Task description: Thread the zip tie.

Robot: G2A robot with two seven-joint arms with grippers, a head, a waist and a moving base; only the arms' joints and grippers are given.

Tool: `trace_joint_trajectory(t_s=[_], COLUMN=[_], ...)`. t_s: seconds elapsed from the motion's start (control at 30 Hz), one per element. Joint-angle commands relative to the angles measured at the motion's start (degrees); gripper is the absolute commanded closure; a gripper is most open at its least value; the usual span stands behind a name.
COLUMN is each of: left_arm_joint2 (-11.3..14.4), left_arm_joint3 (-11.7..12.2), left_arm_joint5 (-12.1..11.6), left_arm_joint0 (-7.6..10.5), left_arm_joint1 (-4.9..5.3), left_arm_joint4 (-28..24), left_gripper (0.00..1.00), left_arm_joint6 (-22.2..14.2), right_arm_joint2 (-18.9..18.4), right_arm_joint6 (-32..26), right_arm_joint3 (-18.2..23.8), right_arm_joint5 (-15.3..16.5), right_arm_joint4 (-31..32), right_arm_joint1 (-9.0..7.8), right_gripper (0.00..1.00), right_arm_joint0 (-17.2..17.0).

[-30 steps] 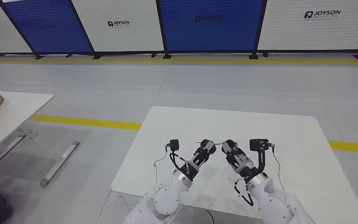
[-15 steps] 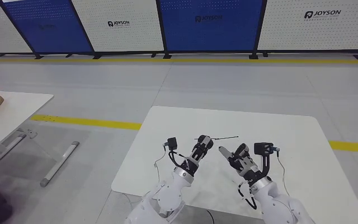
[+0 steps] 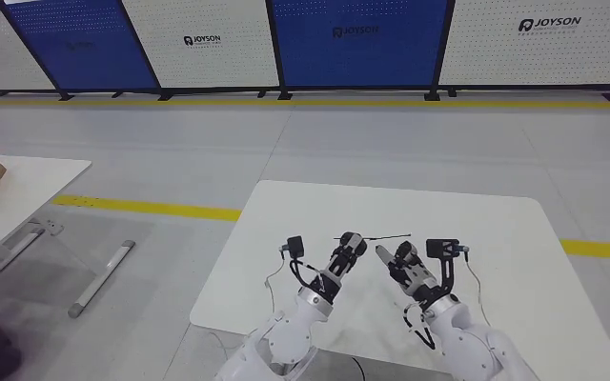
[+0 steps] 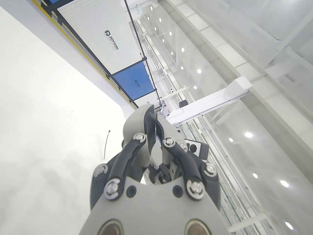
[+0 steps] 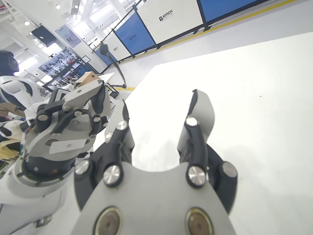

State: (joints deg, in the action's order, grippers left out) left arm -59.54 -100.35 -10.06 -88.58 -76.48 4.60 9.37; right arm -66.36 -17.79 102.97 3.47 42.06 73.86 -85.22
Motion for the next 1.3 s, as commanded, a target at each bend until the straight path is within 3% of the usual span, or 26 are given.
trace_joint_trajectory(t_s=[0.0, 0.43, 1.13, 1.27], left_arm_joint2=[-0.02, 0.20, 0.52, 0.65], left_arm_joint3=[-0.44, -1.19, -1.03, -0.97], left_arm_joint5=[-0.07, 0.25, 0.32, 0.30], left_arm_joint0=[-0.33, -0.66, -0.86, -0.90], left_arm_joint1=[0.03, 0.03, -0.01, -0.03], left_arm_joint4=[-0.09, 0.61, 1.58, 1.81], left_gripper=[1.00, 1.00, 1.00, 1.00], left_arm_joint6=[-0.23, -1.08, -1.44, -1.41], right_arm_joint2=[0.50, 0.98, 1.47, 1.45], right_arm_joint6=[-0.33, -1.04, -0.14, 0.04], right_arm_joint3=[-0.24, 0.45, 0.99, 1.04], right_arm_joint5=[0.06, 1.15, 2.19, 2.38], right_arm_joint4=[0.20, 0.17, 0.50, 0.53], right_arm_joint1=[0.05, 0.01, -0.09, -0.13], right_gripper=[0.55, 0.54, 0.68, 0.75], right_arm_joint0=[0.50, 1.33, 1.13, 1.03])
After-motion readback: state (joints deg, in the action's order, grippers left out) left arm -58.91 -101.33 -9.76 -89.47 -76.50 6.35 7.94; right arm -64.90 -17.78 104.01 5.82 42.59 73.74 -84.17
